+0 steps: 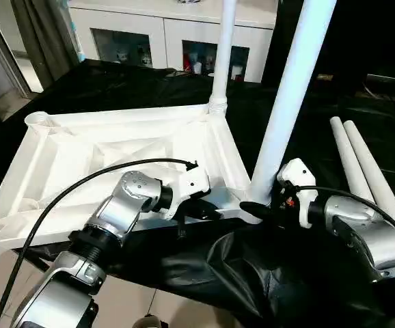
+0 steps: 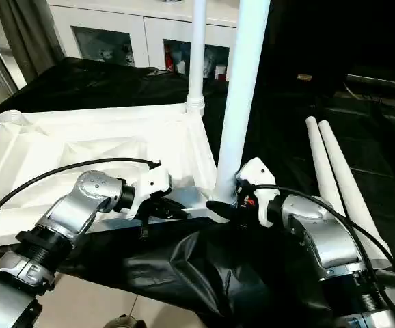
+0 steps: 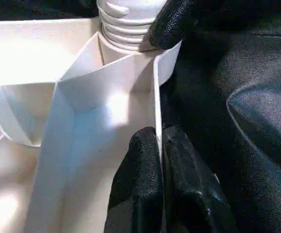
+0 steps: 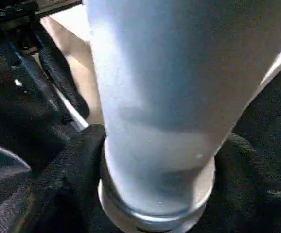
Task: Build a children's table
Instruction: Rotate leg to tighten
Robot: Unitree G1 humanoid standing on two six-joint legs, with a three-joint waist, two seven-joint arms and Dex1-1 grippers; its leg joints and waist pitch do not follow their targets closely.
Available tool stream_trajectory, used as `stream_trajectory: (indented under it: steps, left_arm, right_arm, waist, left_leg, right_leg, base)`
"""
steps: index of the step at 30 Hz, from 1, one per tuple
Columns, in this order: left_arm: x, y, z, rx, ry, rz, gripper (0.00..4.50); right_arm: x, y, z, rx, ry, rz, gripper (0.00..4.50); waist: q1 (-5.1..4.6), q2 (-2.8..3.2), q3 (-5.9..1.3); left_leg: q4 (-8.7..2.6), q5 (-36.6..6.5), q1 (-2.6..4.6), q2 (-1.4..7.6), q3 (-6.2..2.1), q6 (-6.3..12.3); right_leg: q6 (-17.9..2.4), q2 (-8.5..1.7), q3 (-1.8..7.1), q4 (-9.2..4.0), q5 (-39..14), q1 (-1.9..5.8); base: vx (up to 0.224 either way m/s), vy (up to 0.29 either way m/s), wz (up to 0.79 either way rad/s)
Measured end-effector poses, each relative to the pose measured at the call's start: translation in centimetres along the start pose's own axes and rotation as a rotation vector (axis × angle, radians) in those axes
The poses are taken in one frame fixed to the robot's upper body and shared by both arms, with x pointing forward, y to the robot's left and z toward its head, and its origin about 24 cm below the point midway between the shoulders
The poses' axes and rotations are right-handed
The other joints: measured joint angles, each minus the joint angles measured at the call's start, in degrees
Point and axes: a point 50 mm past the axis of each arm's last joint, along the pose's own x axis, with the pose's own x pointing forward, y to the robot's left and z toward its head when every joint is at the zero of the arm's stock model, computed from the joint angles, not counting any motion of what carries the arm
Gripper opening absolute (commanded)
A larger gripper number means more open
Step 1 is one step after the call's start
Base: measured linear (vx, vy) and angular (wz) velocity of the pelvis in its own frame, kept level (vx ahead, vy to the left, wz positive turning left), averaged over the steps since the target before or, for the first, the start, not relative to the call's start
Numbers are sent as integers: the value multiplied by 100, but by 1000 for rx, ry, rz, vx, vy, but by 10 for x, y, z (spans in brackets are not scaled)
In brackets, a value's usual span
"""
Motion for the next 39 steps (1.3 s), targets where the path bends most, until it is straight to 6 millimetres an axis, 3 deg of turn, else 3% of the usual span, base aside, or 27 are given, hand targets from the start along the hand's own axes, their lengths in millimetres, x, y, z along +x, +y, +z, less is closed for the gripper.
stream_trajectory:
  steps: [5, 12, 20, 21, 27, 33, 39]
  left_arm:
    - [0, 1, -1, -12, 1, 25, 0]
    - [33, 21, 12, -96, 16, 254, 0]
    - [58, 27, 27, -175, 21, 378, 0]
    - [58, 28, 28, -174, 21, 382, 0]
    - [51, 32, 24, -177, 18, 413, 0]
    - [40, 33, 18, -156, 5, 365, 0]
    - [23, 26, 7, -98, -9, 235, 0]
  right_arm:
    - [5, 1, -1, 24, -18, -34, 280]
    - [40, -16, -4, 236, -114, -483, 274]
    - [61, -26, 3, 334, -132, -711, 274]
    - [62, -26, 4, 336, -136, -717, 330]
    - [70, -20, 5, 302, -132, -688, 386]
    - [57, -20, 4, 178, -109, -580, 391]
    - [19, -20, 6, 7, -75, -403, 391]
  waist:
    - [-19, 0, -1]
    - [-127, -2, -4]
    - [-129, 3, -9]
    - [-128, 3, -9]
    - [-176, 6, -7]
    - [-167, 9, -5]
    - [-118, 28, -4]
  left_leg:
    - [3, 0, 5, 1, 0, 0]
    - [16, 4, 16, -4, -1, -7]
    - [15, 4, 16, -6, -2, -7]
    - [14, 4, 14, -5, -2, -7]
    - [10, 4, 14, -4, -2, -7]
    - [-10, 4, 12, -3, -2, -6]
    - [-12, 5, 9, -4, -2, -5]
  right_leg:
    - [0, 0, 1, 7, 0, 1]
    - [-5, 1, 10, 20, 8, 4]
    - [-4, 0, 9, 6, 9, 16]
    - [-3, 0, 9, 5, 9, 15]
    - [-1, 2, 7, 6, 12, 8]
    - [0, 6, 6, -2, 11, -2]
    - [0, 4, 6, -11, 11, 2]
  base:
    - [0, 0, 0]
    - [0, 0, 0]
    - [0, 0, 0]
    - [0, 0, 0]
    - [0, 0, 0]
    - [0, 0, 0]
    - [0, 0, 0]
